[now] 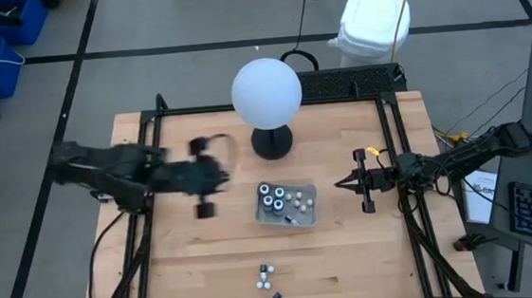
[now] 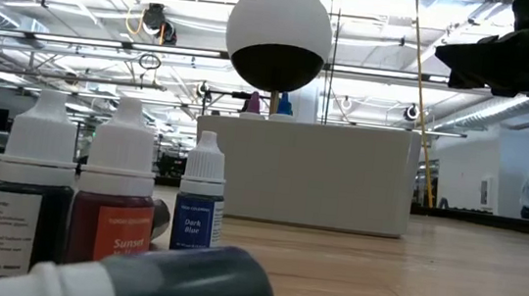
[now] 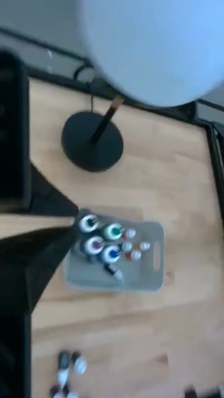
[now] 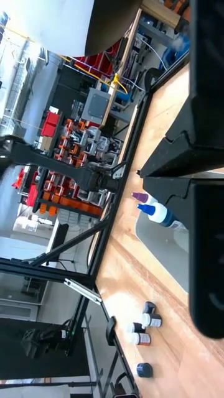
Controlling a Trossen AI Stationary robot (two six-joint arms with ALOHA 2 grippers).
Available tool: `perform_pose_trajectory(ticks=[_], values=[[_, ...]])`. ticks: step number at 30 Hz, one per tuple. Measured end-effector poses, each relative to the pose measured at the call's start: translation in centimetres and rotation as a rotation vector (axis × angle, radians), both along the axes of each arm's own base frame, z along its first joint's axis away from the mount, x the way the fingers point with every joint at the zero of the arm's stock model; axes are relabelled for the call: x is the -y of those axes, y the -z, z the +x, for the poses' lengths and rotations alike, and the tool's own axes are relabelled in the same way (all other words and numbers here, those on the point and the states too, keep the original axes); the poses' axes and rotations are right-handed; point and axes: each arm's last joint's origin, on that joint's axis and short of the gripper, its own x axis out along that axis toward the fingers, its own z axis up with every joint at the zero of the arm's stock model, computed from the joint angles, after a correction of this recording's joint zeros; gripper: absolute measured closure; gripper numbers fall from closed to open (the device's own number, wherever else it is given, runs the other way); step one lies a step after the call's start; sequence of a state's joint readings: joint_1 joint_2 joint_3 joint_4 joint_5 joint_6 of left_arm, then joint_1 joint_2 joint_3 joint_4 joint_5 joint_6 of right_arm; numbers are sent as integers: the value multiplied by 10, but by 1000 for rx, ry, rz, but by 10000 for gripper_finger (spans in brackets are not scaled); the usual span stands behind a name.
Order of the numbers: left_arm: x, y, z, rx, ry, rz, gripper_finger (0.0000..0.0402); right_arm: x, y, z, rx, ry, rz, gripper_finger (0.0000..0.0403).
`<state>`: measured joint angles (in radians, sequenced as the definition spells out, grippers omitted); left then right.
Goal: Pick & Place food coloring
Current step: Put the small blue food coloring bottle into the gray bin
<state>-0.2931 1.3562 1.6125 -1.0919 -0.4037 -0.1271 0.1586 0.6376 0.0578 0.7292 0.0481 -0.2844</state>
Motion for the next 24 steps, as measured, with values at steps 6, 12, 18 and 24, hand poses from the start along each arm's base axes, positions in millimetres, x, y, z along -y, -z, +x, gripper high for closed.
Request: perform_pose_trajectory(ticks=[6,12,18,24], values=[[-13,60,-71,259,151,-57,395,0,0,0,-1,-1,7,403],[-32,127,-105,528,231,-121,398,0,0,0,-1,-2,10,403],[-39,184,-116,600,272,-159,399,0,0,0,-3,-2,20,403],[-43,215,-116,658,321,-116,399,0,3,0,-30,1,-22,403]])
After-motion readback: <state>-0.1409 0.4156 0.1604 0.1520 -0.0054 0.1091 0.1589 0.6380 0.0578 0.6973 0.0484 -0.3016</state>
